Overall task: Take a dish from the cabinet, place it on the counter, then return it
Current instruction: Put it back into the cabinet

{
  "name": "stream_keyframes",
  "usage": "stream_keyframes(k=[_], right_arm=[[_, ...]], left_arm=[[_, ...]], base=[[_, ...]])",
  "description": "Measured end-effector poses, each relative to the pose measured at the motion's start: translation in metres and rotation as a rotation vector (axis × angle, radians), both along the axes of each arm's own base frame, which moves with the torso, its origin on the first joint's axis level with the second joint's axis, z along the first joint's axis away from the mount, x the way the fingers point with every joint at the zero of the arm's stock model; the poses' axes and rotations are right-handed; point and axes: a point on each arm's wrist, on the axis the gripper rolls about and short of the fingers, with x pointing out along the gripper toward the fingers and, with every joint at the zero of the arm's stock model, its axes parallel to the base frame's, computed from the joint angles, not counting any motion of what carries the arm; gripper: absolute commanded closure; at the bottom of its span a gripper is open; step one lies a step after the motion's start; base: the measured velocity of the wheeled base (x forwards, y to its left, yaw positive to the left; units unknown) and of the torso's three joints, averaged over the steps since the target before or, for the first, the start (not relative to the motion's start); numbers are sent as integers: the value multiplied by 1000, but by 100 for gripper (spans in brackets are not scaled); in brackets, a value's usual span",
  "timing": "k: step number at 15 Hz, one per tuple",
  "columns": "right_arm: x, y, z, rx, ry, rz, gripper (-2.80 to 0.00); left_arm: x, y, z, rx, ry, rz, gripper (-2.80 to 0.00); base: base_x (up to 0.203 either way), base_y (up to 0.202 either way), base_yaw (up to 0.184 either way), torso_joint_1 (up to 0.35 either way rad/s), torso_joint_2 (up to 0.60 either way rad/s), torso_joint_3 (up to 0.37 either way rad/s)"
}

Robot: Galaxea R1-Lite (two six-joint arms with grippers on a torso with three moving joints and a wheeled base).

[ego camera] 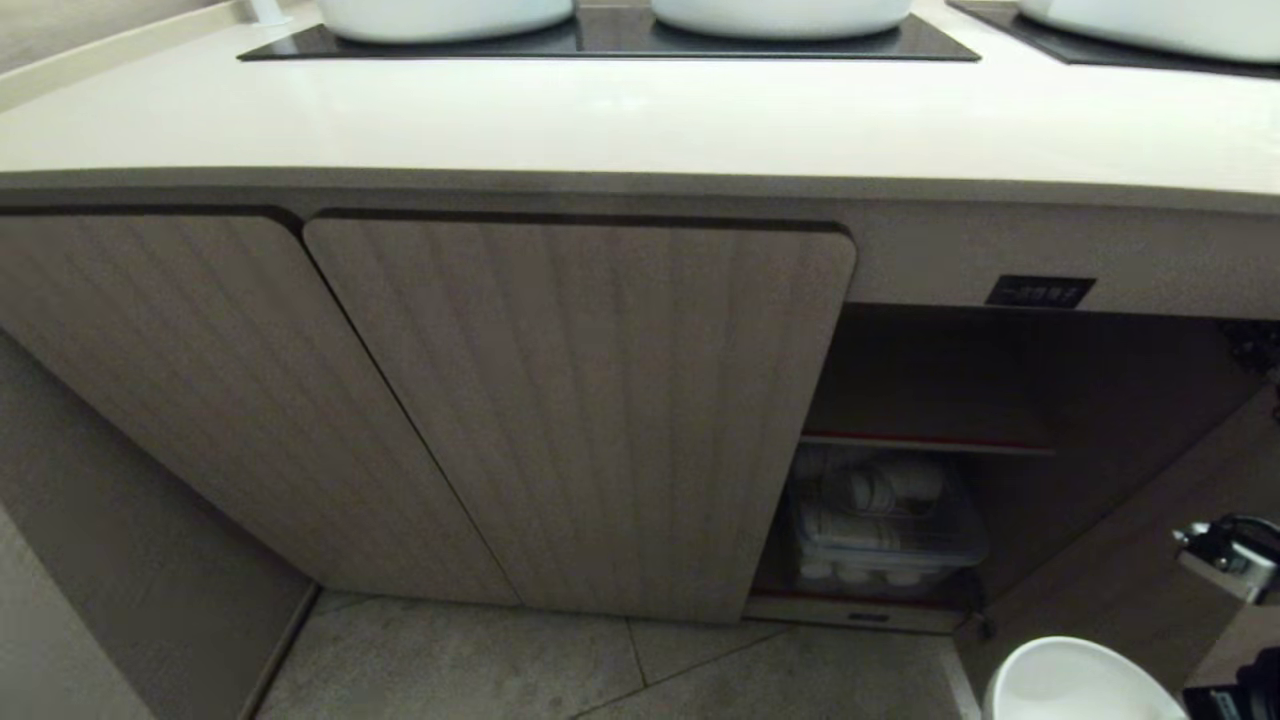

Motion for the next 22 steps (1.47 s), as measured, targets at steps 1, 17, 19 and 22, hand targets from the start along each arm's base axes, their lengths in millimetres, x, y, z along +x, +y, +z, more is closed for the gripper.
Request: stream_keyframes(k=[1, 17, 19, 22], right_arm=[[0, 0, 0, 0, 1, 0, 0], [1, 0, -1, -1, 6, 0, 0], [1, 0, -1, -1, 5, 0, 0], [1, 0, 0, -1, 4, 0, 0]], left_arm=[[0, 0, 0, 0, 0, 1, 0], [0, 0, 0, 0, 0, 0, 0], [0, 0, 0, 0, 0, 1, 0], [0, 0, 0, 0, 0, 0, 0]], base=[[0, 0, 0, -150, 466, 310], [0, 0, 0, -57, 250, 193], [0, 0, 0, 0, 0, 0], [0, 0, 0, 0, 0, 0]])
